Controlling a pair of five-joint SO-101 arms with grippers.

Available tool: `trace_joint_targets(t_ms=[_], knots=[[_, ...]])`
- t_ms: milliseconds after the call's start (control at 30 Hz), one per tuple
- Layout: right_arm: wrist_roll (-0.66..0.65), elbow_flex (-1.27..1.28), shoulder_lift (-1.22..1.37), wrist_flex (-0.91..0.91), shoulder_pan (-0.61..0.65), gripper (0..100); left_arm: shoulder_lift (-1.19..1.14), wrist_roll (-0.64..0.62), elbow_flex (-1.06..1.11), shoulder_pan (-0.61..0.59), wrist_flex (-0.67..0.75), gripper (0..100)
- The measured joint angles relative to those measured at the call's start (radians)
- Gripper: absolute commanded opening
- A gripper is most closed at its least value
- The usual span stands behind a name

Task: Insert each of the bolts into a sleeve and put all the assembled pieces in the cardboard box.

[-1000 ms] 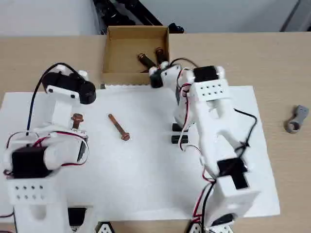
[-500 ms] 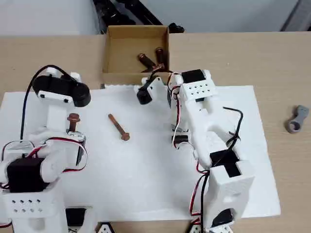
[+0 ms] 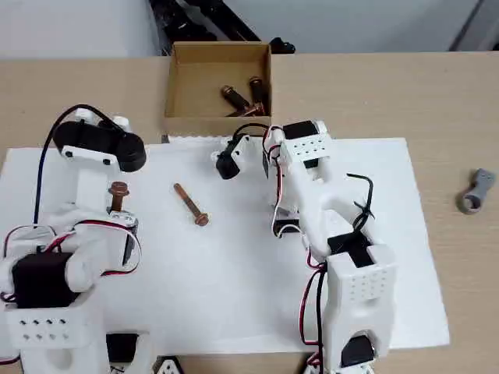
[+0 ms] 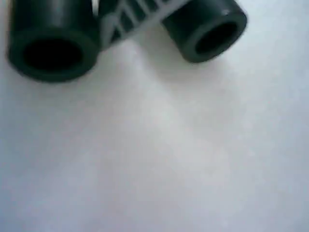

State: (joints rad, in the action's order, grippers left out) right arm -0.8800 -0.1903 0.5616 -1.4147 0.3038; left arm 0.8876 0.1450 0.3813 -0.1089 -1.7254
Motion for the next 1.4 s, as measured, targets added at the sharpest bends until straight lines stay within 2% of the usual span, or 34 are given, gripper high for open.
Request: trace_joint_targets(t_ms=[133,267,300,367,667,867,1000,1200,1400], knots=[[0.0,0.0,0.0,0.0,0.0,19.5,0.0,0.0,0.0,0.0,0.0,0],[0.0,-0.003,0.0,0.003,-0.008,1.9,0.0,0.0,0.0,0.0,0.0,0],[0.002,-0.005,0.0,0.012,-0.011,0.0,0.0,0.0,0.0,0.0,0.0,0],[0.002,-0.006,0.0,0.017,-0.015,2.5,0.0,0.0,0.0,0.0,0.0,0],[0.002,-0.003,-0.051,0.017,-0.015,0.4,0.0,0.0,0.0,0.0,0.0,0],[0.002,0.02,-0.245,0.005,-0.003,0.4,0.0,0.0,0.0,0.0,0.0,0],[0.009,0.02,-0.44,-0.066,-0.008,0.4,0.0,0.0,0.0,0.0,0.0,0],[0.256,0.02,-0.681,-0.199,-0.005,0.4,0.0,0.0,0.0,0.0,0.0,0],[0.669,0.02,-0.872,-0.224,-0.003,0.4,0.0,0.0,0.0,0.0,0.0,0]])
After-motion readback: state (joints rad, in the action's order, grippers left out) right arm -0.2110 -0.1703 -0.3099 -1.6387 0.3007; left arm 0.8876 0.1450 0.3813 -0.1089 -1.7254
